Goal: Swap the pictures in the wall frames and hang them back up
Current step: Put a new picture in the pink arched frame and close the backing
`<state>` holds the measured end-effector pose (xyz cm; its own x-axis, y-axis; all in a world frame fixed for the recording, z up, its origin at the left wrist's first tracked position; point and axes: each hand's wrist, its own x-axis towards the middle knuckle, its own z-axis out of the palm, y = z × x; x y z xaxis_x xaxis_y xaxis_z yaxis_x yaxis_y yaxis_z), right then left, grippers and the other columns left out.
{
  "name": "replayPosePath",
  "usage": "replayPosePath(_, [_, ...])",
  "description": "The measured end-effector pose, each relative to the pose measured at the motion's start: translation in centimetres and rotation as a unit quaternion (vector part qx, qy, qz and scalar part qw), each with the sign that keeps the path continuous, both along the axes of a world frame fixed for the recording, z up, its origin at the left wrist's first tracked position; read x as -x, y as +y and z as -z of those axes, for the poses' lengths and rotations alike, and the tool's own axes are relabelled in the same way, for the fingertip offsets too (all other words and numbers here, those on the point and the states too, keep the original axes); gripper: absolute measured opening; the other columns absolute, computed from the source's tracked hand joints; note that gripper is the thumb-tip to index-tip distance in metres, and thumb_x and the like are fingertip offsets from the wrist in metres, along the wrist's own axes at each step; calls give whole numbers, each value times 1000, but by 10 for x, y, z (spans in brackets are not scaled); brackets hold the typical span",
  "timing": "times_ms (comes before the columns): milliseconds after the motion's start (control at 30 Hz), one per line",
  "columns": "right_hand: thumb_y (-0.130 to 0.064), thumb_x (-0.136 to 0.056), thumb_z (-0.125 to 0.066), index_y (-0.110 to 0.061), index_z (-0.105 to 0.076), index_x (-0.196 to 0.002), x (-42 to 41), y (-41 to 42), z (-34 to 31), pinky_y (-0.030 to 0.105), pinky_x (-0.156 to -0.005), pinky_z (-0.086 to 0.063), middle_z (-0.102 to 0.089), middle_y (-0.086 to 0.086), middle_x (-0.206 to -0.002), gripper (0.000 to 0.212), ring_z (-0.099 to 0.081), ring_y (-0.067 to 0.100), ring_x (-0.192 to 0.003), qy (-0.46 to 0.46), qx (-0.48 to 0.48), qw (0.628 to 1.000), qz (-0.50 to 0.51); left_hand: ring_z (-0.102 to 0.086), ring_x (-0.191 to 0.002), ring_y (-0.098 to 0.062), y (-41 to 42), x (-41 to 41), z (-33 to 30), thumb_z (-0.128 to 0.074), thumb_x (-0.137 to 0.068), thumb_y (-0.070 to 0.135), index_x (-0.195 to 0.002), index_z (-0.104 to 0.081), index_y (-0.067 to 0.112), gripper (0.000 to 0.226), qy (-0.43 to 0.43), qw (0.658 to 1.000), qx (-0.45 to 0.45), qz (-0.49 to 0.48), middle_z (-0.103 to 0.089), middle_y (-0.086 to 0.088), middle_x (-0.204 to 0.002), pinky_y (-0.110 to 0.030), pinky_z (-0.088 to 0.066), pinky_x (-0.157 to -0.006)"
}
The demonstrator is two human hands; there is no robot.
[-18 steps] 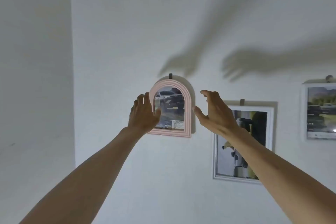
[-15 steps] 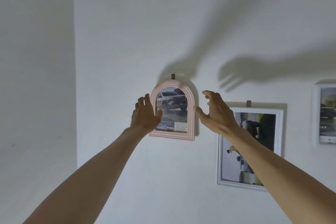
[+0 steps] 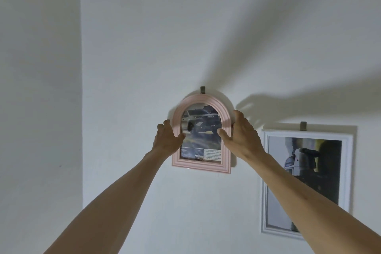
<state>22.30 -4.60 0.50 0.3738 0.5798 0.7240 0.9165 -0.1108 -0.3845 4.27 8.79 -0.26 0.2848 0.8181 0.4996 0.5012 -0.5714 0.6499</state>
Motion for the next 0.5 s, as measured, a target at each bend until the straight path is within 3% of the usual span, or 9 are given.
replayPosePath(200, [-25,-93,-66,-8,-36,-140,2,17,6,33,-79,-44,-60,13,-117,59,-60,32,-107,-12,-11,1000,8,-53,-121,-29,21,2,2,-63,-91,34,-141,-41,12,59,-88,996,5,19,-55,-13,-132,-39,-43,-100])
replayPosePath(367, [-27,-91,-67,-16,-42,-132,1,18,4,34,-77,-47,-62,5,-105,50,-61,28,-97,31,-21,999,7,-59,-107,-26,26,15,-1,-67,-89,36,-130,-54,11,49,-104,993,8,52,-62,-9,-118,-37,-49,-87])
replayPosePath(500, [-27,-89,-68,-19,-43,-124,9,13,-2,34,-74,-48,-62,1,-99,44,-60,25,-89,36,-29,999,15,-58,-96,-20,27,26,-4,-70,-87,38,-124,-58,13,46,-128,988,13,89,-62,-6,-111,-25,-42,-70])
